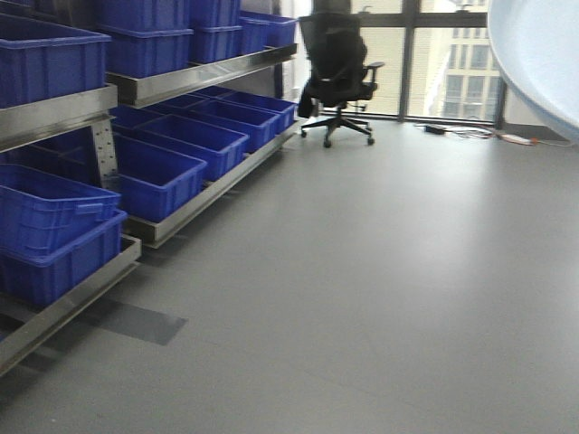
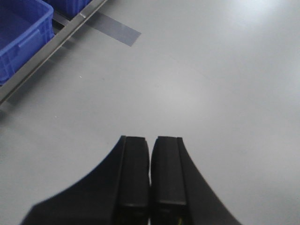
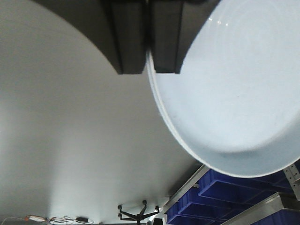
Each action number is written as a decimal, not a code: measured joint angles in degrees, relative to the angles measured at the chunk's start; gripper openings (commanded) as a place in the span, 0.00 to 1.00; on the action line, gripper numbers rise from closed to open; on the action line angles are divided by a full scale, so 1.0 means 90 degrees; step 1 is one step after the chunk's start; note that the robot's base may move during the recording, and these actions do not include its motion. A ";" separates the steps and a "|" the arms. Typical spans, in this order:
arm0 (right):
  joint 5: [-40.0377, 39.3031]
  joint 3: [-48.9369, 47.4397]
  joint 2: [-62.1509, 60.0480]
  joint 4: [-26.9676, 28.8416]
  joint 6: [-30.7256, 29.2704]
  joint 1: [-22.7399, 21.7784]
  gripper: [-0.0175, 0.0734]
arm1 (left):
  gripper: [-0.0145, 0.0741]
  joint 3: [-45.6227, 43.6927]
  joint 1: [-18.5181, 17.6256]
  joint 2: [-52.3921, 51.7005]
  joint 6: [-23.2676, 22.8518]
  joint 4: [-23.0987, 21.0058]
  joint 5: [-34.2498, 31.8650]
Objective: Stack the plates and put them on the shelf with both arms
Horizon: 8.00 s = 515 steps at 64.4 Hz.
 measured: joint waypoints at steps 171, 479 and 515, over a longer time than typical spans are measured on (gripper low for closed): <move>0.0000 0.0000 0.0000 0.0000 0.0000 0.0000 0.26 | 0.27 0.0000 0.0000 0.0000 0.0000 0.0014 0.0000; -0.2272 0.3280 -0.2741 0.0000 0.0063 -0.0258 0.25 | 0.27 0.0000 0.0000 0.0000 0.0000 0.0014 0.0000; -0.2272 0.3280 -0.2741 0.0000 0.0063 -0.0258 0.25 | 0.27 0.0000 0.0000 0.0000 0.0000 0.0014 0.0000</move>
